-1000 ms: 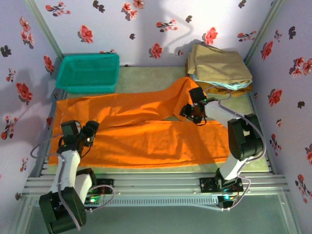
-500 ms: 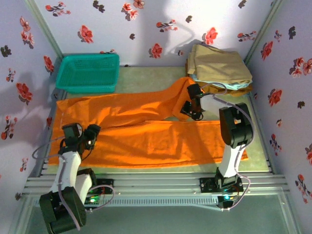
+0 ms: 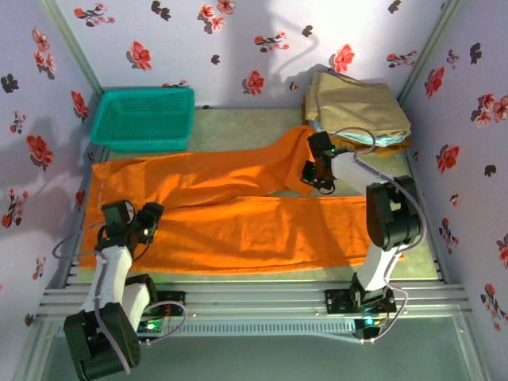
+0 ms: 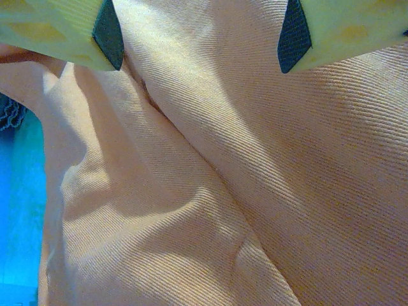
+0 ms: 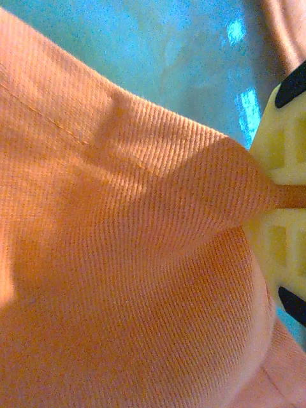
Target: Fold and stack the trousers
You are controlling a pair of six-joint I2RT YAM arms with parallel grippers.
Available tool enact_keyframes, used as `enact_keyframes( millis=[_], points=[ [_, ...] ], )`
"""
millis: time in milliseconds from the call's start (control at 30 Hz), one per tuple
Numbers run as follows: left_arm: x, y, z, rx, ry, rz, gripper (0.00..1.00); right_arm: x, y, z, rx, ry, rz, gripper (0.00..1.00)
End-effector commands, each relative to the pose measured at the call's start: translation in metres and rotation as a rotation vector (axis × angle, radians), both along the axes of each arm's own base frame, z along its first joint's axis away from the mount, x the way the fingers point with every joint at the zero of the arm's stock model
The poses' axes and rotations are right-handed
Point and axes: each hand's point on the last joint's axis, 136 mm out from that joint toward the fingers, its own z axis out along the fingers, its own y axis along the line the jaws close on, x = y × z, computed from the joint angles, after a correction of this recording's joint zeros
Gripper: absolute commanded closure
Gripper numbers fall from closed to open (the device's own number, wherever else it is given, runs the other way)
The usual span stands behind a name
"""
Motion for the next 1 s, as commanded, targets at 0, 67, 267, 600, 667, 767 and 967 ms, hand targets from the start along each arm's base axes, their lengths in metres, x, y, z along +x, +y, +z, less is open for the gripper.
enact_keyframes(
  millis=[0,67,267,600,667,767,967],
  points=[
    [0.004,-0.005,0.008,-0.001,-0.027,-0.035,0.32,-0.006,-0.035,0.024,-0.129,-0.021,-0.005,0.86],
    [0.006,-0.005,0.011,-0.006,-0.036,-0.036,0.32,-0.009,-0.055,0.029,-0.156,-0.019,-0.031,0.86],
    [0.014,-0.007,0.028,-0.007,-0.076,-0.058,0.32,-0.015,-0.130,0.051,-0.239,-0.025,-0.170,0.85],
    [0.046,-0.032,0.058,0.007,-0.121,-0.204,0.33,-0.002,-0.209,0.081,-0.234,-0.036,-0.347,0.81],
    [0.053,-0.039,0.060,0.007,-0.122,-0.234,0.33,-0.001,-0.223,0.081,-0.242,-0.032,-0.390,0.62],
    [0.061,-0.053,0.062,0.012,-0.119,-0.292,0.31,-0.003,-0.227,0.077,-0.222,0.015,-0.411,0.33],
    [0.059,-0.069,0.050,0.021,-0.098,-0.332,0.28,-0.020,-0.175,0.093,-0.158,-0.108,-0.345,0.27]
  ],
)
